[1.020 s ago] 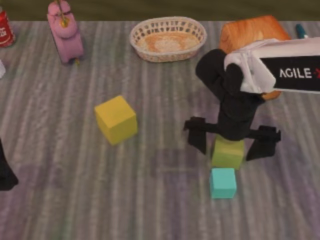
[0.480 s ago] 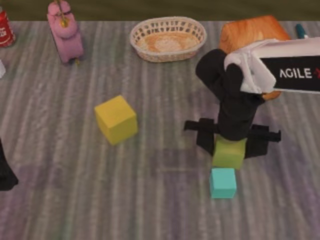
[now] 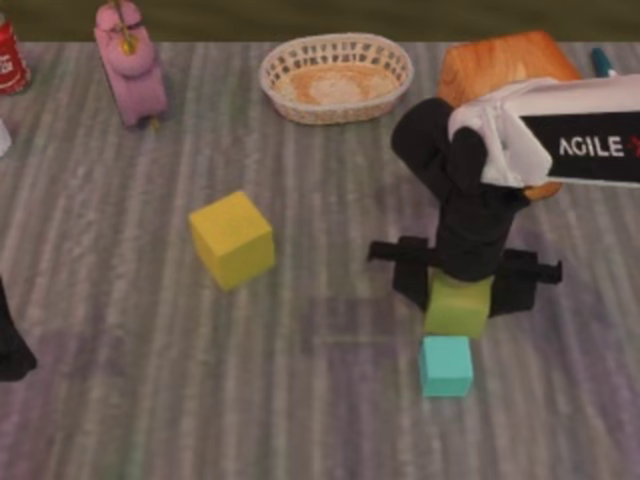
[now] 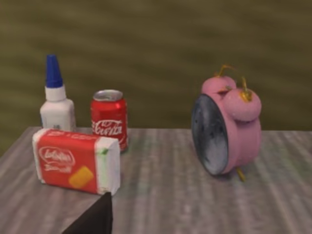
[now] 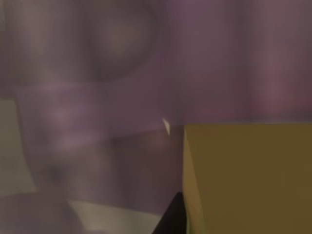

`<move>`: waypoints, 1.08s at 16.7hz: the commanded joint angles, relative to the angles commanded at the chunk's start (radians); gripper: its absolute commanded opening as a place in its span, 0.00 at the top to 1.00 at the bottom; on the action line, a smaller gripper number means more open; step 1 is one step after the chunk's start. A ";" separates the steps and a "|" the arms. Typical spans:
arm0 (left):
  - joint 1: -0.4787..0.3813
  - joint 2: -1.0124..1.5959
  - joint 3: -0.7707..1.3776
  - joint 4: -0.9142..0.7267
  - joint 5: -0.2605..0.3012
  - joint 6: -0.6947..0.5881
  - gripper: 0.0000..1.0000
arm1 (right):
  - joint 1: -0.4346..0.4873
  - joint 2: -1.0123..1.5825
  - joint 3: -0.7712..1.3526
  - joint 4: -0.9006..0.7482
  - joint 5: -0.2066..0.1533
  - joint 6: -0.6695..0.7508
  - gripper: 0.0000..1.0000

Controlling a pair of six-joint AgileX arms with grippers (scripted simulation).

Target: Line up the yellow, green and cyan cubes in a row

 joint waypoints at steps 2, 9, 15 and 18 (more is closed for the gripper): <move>0.000 0.000 0.000 0.000 0.000 0.000 0.00 | 0.003 -0.005 0.013 -0.017 0.001 -0.001 1.00; 0.000 0.000 0.000 0.000 0.000 0.000 0.00 | 0.009 -0.088 0.145 -0.236 -0.001 -0.002 1.00; 0.000 0.000 0.000 0.000 0.000 0.000 0.00 | 0.020 -0.091 0.148 -0.244 0.000 0.005 1.00; 0.000 0.000 0.000 0.000 0.000 0.000 0.00 | 0.103 -0.103 0.150 -0.265 0.003 0.038 1.00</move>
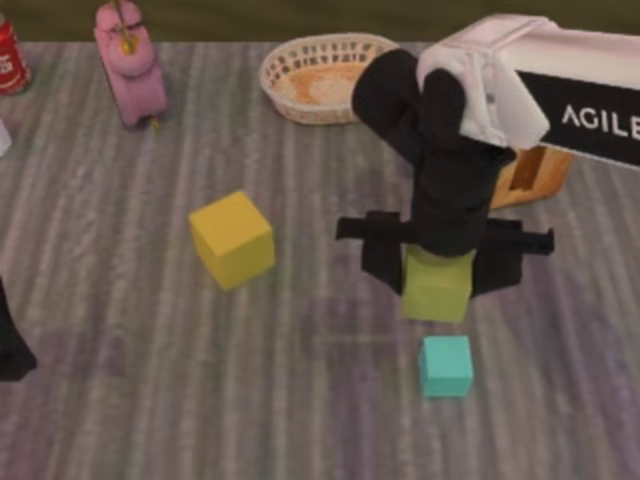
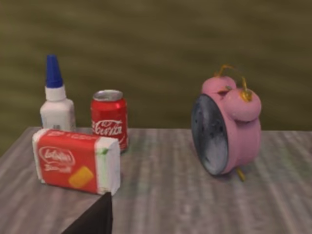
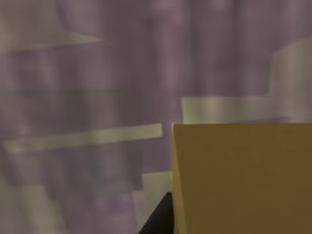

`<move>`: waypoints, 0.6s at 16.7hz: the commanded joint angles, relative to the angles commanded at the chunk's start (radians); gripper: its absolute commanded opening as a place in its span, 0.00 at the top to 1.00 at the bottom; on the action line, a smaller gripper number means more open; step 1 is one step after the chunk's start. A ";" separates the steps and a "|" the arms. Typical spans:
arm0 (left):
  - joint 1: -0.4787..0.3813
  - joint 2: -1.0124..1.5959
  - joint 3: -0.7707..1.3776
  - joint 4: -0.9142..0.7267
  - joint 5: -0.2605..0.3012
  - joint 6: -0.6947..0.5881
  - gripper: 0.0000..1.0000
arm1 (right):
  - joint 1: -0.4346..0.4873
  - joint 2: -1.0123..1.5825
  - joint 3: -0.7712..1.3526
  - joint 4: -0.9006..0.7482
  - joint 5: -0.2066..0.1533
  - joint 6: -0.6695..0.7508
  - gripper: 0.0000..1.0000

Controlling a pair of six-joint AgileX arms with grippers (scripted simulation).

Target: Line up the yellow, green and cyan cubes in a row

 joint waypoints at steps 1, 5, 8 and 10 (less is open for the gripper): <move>0.000 0.000 0.000 0.000 0.000 0.000 0.00 | 0.035 -0.006 0.001 -0.009 0.001 0.014 1.00; 0.000 0.000 0.000 0.000 0.000 0.000 0.00 | 0.167 -0.034 0.003 -0.036 0.002 0.066 1.00; 0.000 0.000 0.000 0.000 0.000 0.000 0.00 | 0.190 -0.042 0.003 -0.040 0.002 0.075 1.00; 0.000 0.000 0.000 0.000 0.000 0.000 0.00 | 0.186 -0.037 0.003 -0.038 0.001 0.076 1.00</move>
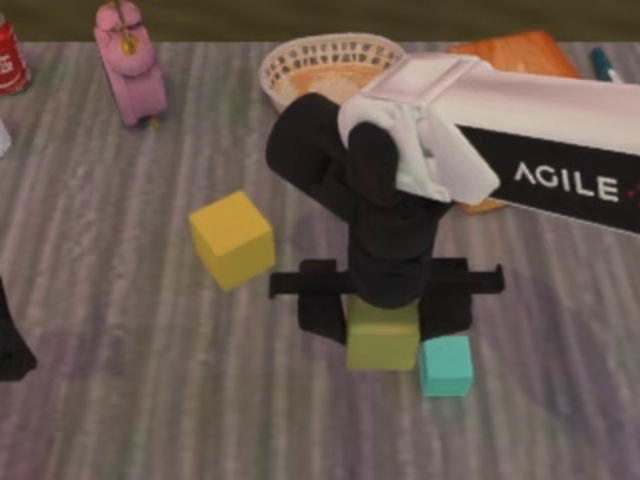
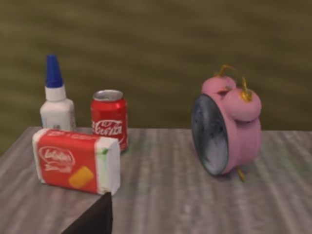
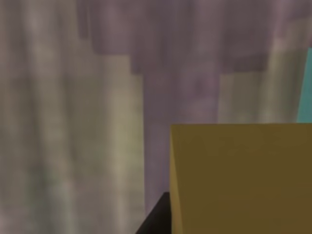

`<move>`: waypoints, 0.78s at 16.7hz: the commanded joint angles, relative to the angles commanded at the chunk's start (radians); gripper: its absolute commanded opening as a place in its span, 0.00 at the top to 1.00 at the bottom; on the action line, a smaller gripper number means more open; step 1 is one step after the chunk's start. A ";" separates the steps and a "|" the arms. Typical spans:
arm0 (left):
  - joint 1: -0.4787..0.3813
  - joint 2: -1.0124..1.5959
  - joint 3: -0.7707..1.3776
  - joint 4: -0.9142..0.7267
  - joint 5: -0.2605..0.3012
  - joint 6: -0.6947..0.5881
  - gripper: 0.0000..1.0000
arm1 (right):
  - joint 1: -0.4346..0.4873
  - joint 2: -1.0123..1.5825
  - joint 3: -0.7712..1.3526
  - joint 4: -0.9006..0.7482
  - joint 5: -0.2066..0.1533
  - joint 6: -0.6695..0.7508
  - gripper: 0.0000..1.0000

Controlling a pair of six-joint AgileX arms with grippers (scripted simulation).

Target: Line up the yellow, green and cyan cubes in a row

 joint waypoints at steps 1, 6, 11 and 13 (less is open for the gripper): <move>0.000 0.000 0.000 0.000 0.000 0.000 0.00 | 0.000 0.001 -0.003 0.003 0.000 0.000 1.00; 0.000 0.000 0.000 0.000 0.000 0.000 0.00 | 0.001 0.044 -0.099 0.141 0.002 -0.001 1.00; 0.000 0.000 0.000 0.000 0.000 0.000 0.00 | 0.003 0.077 -0.167 0.246 0.002 -0.001 1.00; 0.000 0.000 0.000 0.000 0.000 0.000 0.00 | 0.003 0.077 -0.167 0.246 0.002 -0.001 1.00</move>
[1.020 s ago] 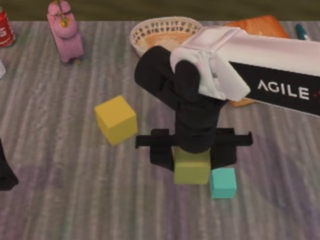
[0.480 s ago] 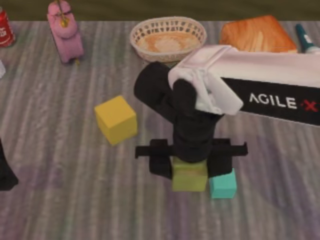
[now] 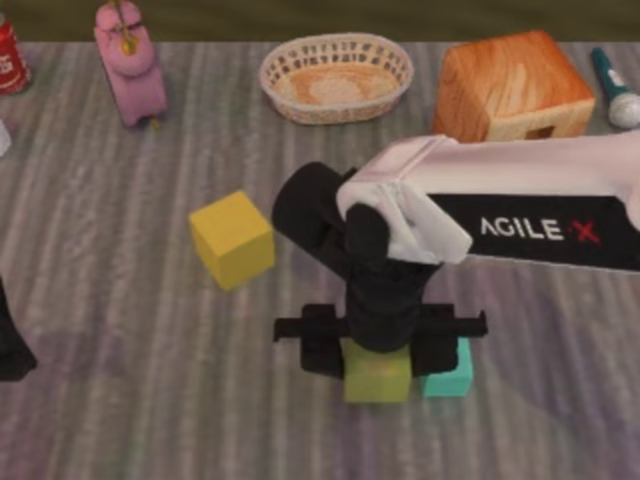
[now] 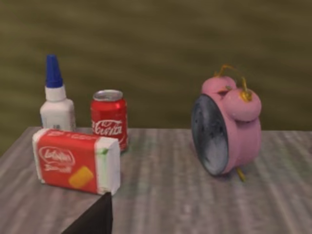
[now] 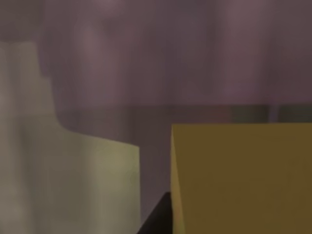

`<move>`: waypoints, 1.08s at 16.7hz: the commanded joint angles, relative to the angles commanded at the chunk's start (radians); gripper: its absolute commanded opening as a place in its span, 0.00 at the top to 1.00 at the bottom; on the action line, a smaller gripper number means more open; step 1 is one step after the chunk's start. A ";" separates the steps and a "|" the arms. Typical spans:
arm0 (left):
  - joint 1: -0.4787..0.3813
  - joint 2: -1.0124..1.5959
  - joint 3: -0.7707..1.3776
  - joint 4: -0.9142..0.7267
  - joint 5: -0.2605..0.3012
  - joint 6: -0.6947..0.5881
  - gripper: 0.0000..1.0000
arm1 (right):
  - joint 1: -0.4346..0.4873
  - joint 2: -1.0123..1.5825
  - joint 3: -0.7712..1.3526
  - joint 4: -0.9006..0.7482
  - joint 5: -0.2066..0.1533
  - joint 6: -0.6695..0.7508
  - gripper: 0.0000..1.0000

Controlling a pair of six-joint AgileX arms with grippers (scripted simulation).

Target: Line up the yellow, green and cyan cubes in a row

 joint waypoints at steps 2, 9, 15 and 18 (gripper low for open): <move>0.000 0.000 0.000 0.000 0.000 0.000 0.00 | 0.000 0.000 0.000 0.000 0.000 0.000 0.92; 0.000 0.000 0.000 0.000 0.000 0.000 0.00 | 0.000 0.000 0.000 0.000 0.000 0.000 0.40; 0.000 0.000 0.000 0.000 0.000 0.000 0.00 | 0.000 0.000 0.000 0.000 0.000 0.000 0.00; 0.000 0.000 0.000 0.000 0.000 0.000 0.00 | 0.000 0.000 0.000 0.000 0.000 0.000 0.00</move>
